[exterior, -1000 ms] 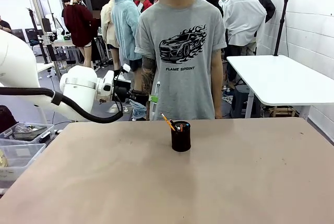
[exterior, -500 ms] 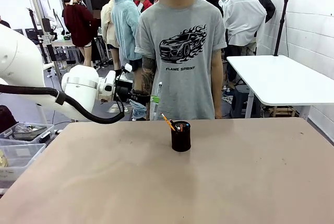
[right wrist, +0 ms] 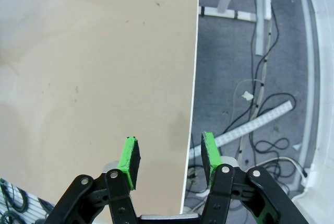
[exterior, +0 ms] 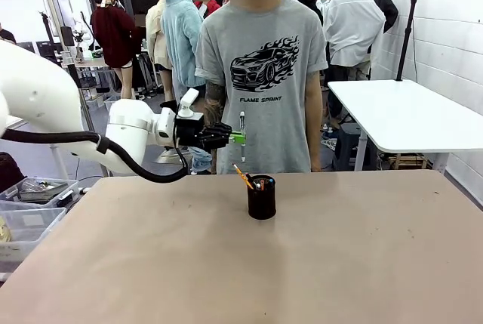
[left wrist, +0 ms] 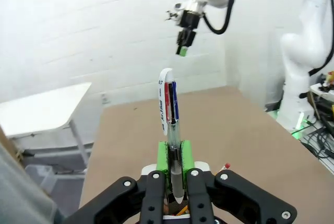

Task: Place the pens into the pen holder.
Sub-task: Pick up a writing instrument from the table and place it into the Pen holder.

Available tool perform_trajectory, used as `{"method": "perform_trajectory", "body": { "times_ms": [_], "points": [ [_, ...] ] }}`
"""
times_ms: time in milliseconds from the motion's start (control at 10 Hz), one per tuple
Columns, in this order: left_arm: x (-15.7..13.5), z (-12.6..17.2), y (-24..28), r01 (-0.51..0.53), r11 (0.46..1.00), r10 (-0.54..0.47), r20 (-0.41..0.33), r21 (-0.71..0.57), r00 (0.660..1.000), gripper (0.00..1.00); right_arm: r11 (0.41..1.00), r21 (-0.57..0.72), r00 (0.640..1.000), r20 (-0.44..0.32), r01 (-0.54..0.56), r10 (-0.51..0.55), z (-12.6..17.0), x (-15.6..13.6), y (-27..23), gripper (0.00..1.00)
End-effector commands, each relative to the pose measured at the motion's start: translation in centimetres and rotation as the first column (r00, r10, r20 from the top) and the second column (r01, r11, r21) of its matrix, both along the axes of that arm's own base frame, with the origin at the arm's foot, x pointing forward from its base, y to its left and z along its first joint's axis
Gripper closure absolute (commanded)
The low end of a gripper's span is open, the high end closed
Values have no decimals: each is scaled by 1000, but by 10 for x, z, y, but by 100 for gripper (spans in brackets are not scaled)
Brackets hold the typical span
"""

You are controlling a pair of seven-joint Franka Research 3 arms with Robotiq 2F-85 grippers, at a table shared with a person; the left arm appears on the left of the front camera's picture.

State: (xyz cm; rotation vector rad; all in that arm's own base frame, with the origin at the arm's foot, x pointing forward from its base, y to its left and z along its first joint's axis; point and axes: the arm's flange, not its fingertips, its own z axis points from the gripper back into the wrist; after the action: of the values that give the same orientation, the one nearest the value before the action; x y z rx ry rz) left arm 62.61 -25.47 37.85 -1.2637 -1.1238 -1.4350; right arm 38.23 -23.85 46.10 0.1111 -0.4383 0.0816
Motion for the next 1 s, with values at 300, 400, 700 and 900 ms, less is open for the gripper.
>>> {"method": "perform_trajectory", "body": {
  "times_ms": [300,400,700,900],
  "points": [
    [29,-36,-37,176,984,-176,14,-39,984,100,1000,-18,1000,1,5,-5,-1,0,0,40],
    [31,-45,-43,194,980,-194,1,-42,981,100,1000,-18,1000,1,5,-5,-1,0,0,40],
    [35,-57,-53,241,970,-240,12,-32,971,100,1000,-18,1000,1,5,-5,-1,0,0,40],
    [39,-65,-58,267,963,-267,-9,-19,964,100,1000,-18,1000,1,5,-5,-1,0,0,40]
  ]
}}
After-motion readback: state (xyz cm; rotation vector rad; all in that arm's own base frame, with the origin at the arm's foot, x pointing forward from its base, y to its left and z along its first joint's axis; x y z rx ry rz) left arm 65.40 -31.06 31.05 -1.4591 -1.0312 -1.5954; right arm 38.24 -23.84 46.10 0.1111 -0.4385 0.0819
